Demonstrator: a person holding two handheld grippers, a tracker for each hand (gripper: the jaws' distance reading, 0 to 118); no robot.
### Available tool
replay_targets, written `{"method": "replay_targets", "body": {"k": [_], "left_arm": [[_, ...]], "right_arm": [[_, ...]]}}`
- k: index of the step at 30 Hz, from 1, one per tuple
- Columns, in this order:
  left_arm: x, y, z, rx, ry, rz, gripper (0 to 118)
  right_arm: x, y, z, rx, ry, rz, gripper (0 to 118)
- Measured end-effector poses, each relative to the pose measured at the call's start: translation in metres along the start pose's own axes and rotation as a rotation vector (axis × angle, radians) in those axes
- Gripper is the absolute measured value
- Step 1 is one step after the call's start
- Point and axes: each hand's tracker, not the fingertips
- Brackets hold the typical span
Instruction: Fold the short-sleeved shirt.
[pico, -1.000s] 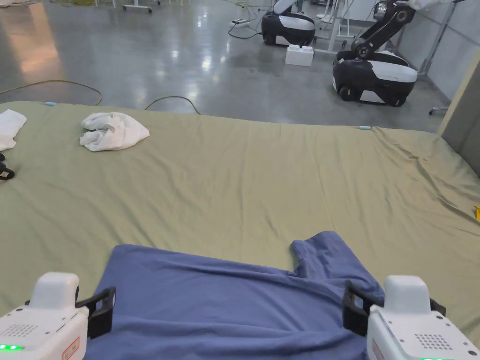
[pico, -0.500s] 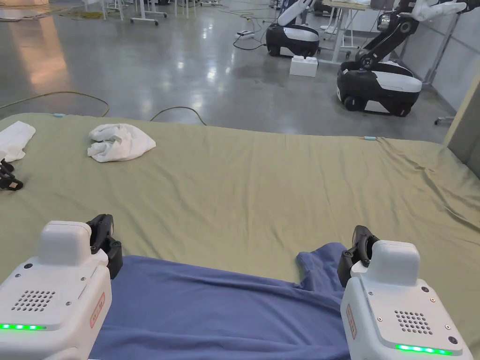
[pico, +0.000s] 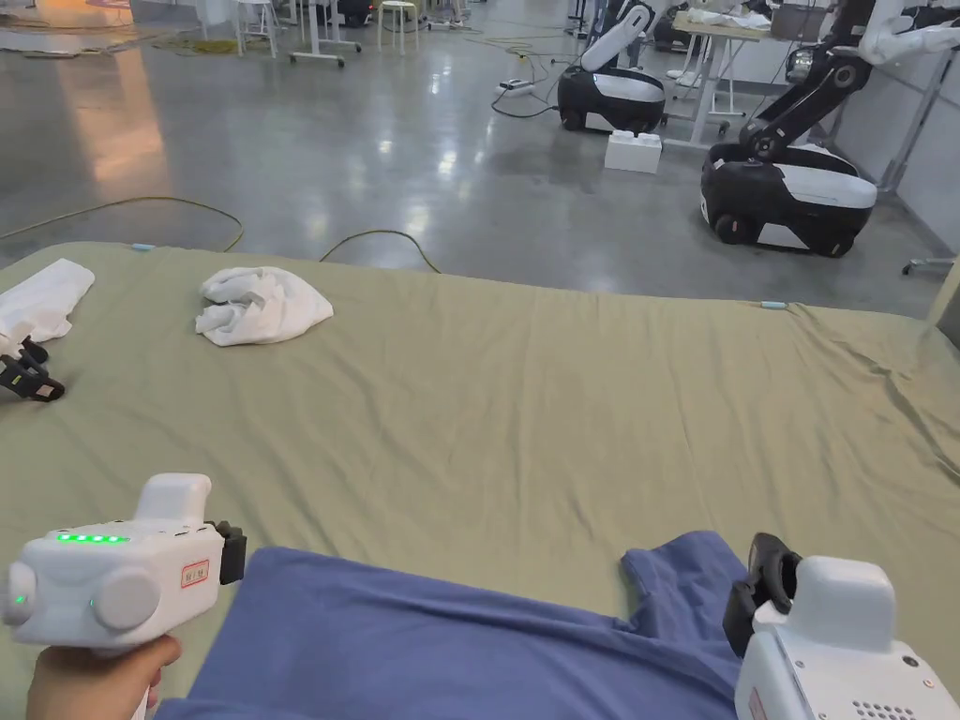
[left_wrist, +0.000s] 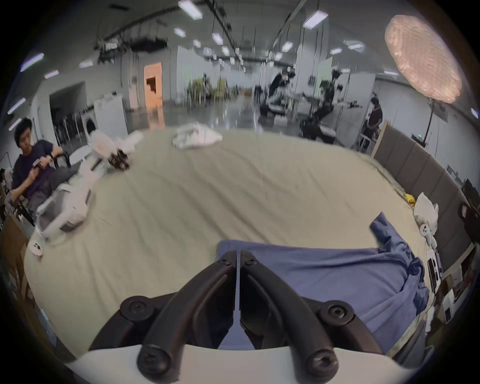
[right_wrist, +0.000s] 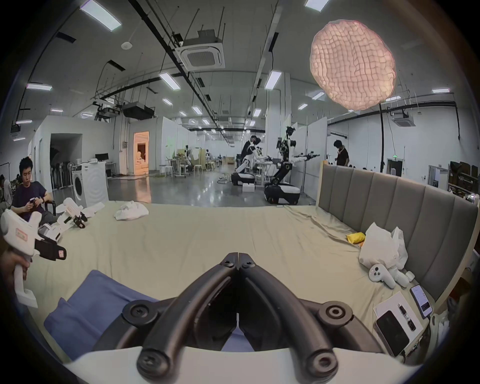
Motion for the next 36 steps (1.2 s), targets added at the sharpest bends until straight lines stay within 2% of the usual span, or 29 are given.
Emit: {"method": "replay_targets", "body": {"k": [3,4,8,9,12,17,19,20,21,23,24,25,26,29,33,36], "left_arm": [[-0.002,0.014,-0.029,-0.088,0.001,0.003,6],[-0.004,0.019,-0.043,-0.13,-0.004,0.007,12],[-0.003,0.029,-0.079,-0.273,-0.049,0.029,64],[-0.001,0.03,-0.084,-0.297,-0.052,0.038,65],[0.007,0.029,-0.102,-0.326,-0.012,0.031,65],[0.027,0.023,-0.106,-0.33,0.082,-0.07,61],[0.037,0.019,-0.101,-0.312,0.082,-0.117,44],[0.04,0.017,-0.098,-0.303,0.064,-0.123,26],[0.034,0.018,-0.1,-0.289,0.047,-0.121,15],[0.033,0.015,-0.097,-0.286,0.02,-0.103,9],[0.032,0.014,-0.094,-0.284,0.025,-0.099,8],[0.025,0.014,-0.096,-0.276,0.016,-0.086,7],[0.023,0.015,-0.093,-0.265,0.009,-0.079,7],[0.024,0.016,-0.075,-0.224,-0.007,-0.088,7],[0.027,0.015,-0.046,-0.159,-0.034,-0.089,7],[0.03,0.011,-0.028,-0.127,-0.042,-0.1,7]], "right_arm": [[0.006,-0.008,-0.008,-0.039,-0.01,0.007,0],[0.008,-0.011,-0.01,-0.055,-0.018,0.013,0],[0.018,-0.024,-0.018,-0.111,-0.038,0.026,0],[0.02,-0.027,-0.02,-0.124,-0.044,0.03,0],[0.026,-0.036,-0.022,-0.164,-0.059,0.038,0],[0.036,-0.049,-0.029,-0.221,-0.083,0.03,0],[0.041,-0.052,-0.035,-0.242,-0.091,0.011,0],[0.044,-0.053,-0.04,-0.256,-0.096,0.002,0],[0.047,-0.053,-0.046,-0.279,-0.105,-0.006,0],[0.054,-0.052,-0.064,-0.341,-0.117,-0.012,1],[0.058,-0.052,-0.075,-0.361,-0.111,-0.014,10],[0.063,-0.052,-0.087,-0.402,-0.096,-0.016,29],[0.068,-0.053,-0.1,-0.445,-0.099,-0.013,56],[0.086,-0.057,-0.143,-0.603,-0.052,-0.017,67],[0.107,-0.072,-0.199,-0.783,-0.027,-0.004,66],[0.114,-0.083,-0.228,-0.849,-0.01,0.04,66]]}}
